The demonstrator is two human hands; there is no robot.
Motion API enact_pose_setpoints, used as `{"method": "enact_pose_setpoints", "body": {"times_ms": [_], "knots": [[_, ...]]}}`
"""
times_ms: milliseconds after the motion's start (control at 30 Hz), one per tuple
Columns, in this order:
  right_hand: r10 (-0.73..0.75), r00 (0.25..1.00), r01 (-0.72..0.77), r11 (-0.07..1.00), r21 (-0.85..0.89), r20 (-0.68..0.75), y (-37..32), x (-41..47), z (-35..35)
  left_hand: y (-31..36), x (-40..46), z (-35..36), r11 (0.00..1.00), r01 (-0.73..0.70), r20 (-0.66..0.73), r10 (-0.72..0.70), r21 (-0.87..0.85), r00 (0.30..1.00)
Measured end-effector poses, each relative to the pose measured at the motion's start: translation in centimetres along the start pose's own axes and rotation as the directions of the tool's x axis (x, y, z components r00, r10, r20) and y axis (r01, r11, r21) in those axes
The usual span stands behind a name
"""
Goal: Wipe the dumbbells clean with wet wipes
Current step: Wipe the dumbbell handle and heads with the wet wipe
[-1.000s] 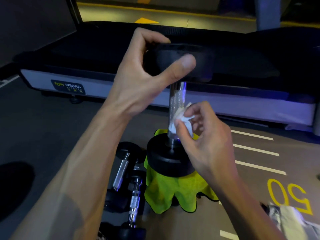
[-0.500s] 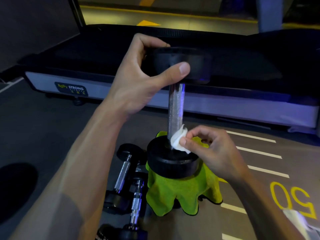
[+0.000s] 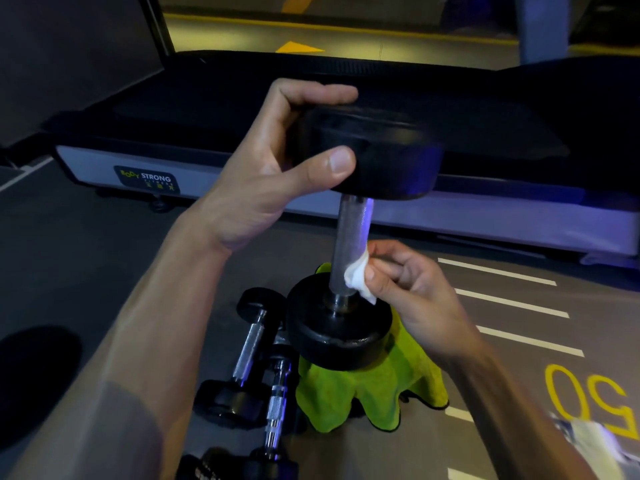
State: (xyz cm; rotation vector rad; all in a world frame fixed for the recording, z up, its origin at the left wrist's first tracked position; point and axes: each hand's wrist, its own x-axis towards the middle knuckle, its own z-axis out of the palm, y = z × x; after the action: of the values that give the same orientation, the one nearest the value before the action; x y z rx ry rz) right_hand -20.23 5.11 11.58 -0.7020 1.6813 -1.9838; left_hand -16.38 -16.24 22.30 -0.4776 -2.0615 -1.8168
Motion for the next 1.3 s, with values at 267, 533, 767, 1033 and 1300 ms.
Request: {"method": "enact_pose_setpoints", "body": {"times_ms": [267,533,767,1033,1300], "knots": [[0.098,0.986,-0.069,0.976,-0.206,0.133,0.5,0.1,0.3,0.4,-0.7,1.0,0.978,0.12,-0.219,-0.081,0.169,0.972],[-0.018,1.0,0.022,0.952,-0.307,0.015,1.1,0.3,1.6,1.3,-1.1,4.5,0.993,0.099,-0.425,-0.066,0.057,0.903],[-0.051,0.997,0.028,0.927,-0.375,-0.051,0.2,-1.7,1.1,0.4,-1.2,5.9,0.98,0.046,-0.51,-0.141,-0.195,0.848],[-0.094,0.988,0.013,0.838,-0.546,-0.12,-0.4,-3.6,0.0,1.6,-0.6,5.5,0.986,0.147,-0.258,-0.124,0.073,0.958],[-0.204,0.888,-0.072,0.823,-0.563,-0.413,-1.2,-4.5,1.4,1.2,-0.7,4.9,0.961,0.14,-0.286,-0.068,0.237,0.956]]}}
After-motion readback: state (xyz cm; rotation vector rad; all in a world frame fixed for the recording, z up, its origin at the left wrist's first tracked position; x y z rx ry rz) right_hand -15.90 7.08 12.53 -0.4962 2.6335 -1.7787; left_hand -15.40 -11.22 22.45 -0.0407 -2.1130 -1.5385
